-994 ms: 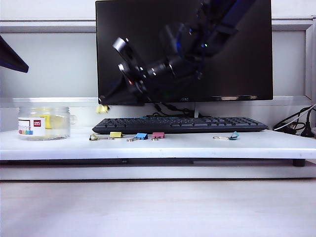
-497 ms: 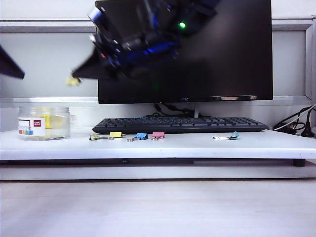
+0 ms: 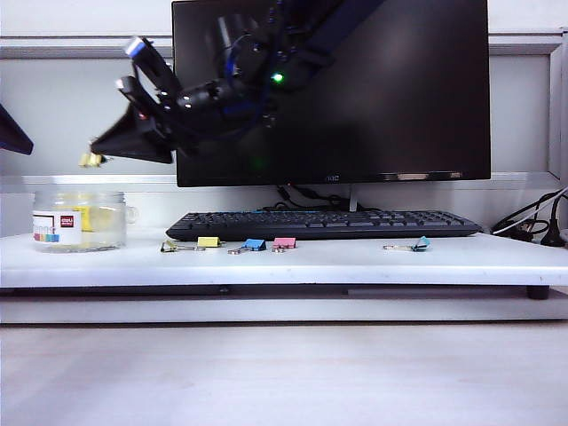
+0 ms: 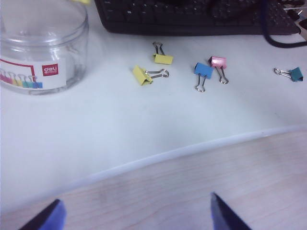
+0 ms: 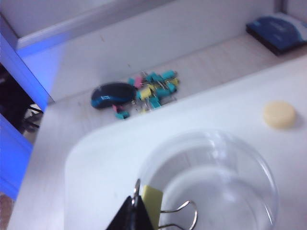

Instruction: Pick up the clips with the largest number of clips of the same color on the table and place them in a round transparent plastic box.

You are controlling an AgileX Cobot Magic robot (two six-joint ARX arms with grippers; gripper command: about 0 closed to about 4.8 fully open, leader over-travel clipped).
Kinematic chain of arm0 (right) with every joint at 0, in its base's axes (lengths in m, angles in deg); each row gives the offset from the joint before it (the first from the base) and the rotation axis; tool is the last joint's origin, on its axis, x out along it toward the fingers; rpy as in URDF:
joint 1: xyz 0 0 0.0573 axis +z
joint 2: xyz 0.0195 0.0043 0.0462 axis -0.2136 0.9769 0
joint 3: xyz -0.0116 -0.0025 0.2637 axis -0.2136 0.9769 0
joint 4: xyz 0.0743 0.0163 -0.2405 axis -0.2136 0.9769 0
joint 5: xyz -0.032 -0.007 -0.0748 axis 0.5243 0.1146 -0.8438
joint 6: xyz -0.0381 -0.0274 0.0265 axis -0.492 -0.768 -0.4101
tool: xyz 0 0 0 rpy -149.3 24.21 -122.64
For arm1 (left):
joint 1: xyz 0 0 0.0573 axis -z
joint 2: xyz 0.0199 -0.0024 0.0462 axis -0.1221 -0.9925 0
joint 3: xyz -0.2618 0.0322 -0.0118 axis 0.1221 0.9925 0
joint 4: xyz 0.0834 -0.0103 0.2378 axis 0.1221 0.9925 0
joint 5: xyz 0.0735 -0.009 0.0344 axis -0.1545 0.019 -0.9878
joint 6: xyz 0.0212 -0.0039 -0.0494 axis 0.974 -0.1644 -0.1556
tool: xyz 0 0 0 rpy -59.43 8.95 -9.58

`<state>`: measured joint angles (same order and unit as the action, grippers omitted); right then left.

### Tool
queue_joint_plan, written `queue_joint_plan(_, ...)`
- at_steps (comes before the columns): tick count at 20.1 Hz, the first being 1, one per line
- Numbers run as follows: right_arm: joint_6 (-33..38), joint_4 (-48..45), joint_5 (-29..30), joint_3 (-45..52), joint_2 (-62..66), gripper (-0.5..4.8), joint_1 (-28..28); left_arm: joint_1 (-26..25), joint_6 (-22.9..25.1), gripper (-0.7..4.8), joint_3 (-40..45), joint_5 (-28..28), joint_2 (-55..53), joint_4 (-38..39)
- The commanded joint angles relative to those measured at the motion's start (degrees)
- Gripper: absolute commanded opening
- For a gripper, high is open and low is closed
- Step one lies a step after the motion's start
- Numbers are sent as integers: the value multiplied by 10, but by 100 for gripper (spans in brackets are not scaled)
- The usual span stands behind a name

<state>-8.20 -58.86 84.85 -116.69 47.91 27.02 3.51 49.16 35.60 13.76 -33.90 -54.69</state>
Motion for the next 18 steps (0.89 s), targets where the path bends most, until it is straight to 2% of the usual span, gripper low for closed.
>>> queue_joint_plan(1, 8, -10, 3, -27, 10, 0, 3, 0, 4, 402, -3, 0, 0, -4)
queue_joint_plan(15, 13, -31, -13, -35, 43, 1, 2, 0, 2, 402, -4, 4, 0, -4)
queue_joint_plan(18, 14, -32, -13, -35, 44, 115, 2, 0, 2, 402, -4, 4, 0, -4)
